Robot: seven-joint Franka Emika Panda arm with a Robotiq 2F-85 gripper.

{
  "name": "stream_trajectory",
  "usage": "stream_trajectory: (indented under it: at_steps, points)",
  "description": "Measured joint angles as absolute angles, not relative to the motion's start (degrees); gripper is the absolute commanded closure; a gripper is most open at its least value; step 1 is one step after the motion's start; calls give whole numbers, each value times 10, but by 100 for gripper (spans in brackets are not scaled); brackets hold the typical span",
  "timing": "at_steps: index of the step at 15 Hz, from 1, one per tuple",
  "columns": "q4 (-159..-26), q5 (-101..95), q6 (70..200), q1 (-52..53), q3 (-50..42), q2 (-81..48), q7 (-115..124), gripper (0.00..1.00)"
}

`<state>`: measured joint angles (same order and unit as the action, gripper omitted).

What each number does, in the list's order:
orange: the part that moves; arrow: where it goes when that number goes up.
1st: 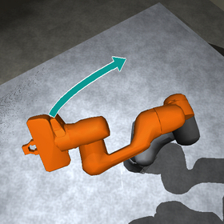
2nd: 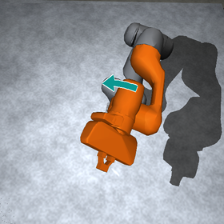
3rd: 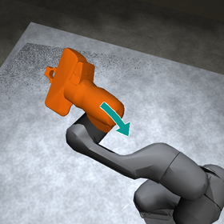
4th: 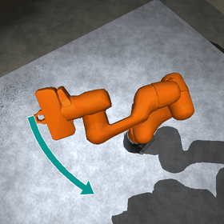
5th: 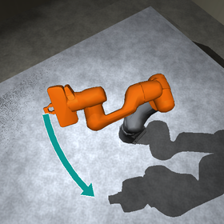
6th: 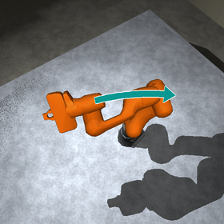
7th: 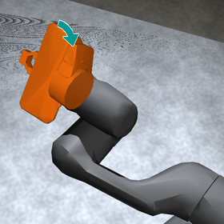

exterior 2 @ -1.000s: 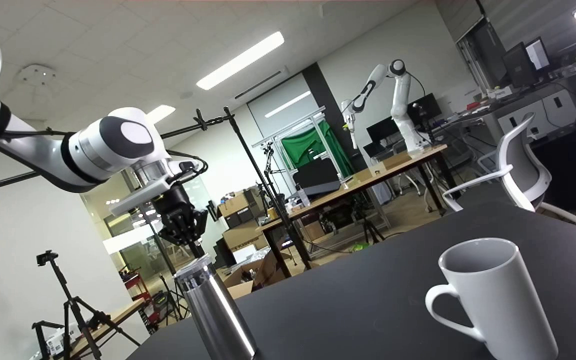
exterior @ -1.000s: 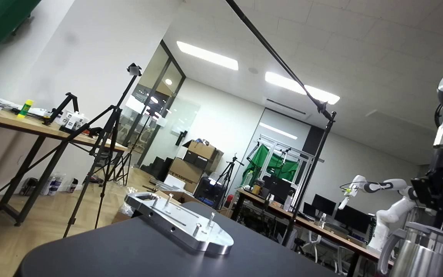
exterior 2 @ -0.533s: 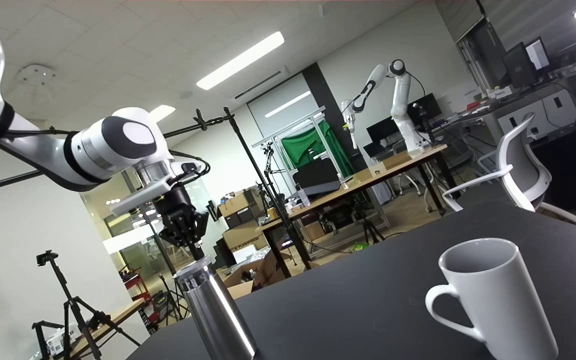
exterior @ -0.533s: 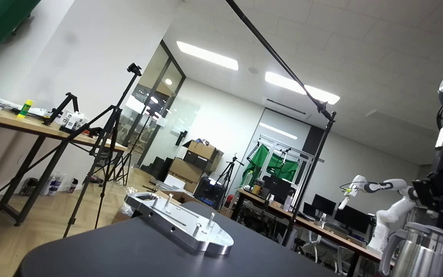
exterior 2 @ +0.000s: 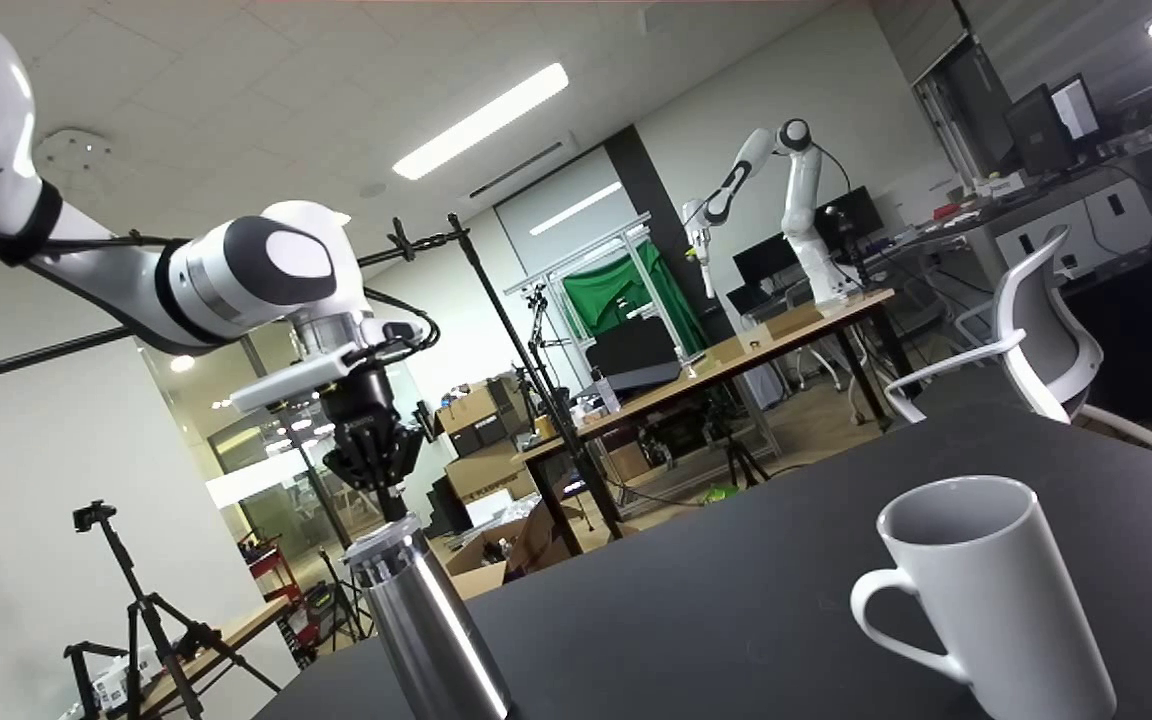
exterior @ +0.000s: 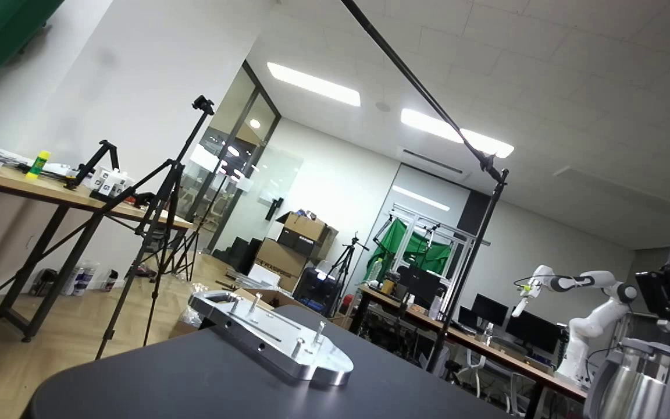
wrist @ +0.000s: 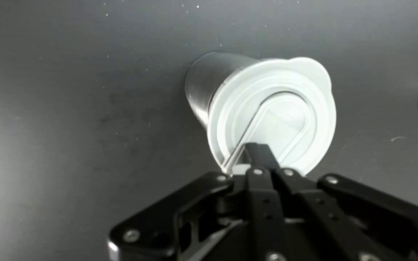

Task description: Push down on the lid of the silver cup.

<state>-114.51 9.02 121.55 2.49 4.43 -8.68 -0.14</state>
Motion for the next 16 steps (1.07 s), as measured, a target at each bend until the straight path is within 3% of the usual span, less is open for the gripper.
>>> stream_trajectory:
  at_steps: [6, 7, 9, 16]
  points:
    - [-1131, 46, 1181, 26, 39, -85, 21, 100]
    - [-1128, 39, 1171, 26, 38, -82, 22, 74]
    - [-1122, 32, 1147, 26, 38, -71, 22, 67]
    - [-1107, 18, 1093, 25, 32, -34, 22, 20]
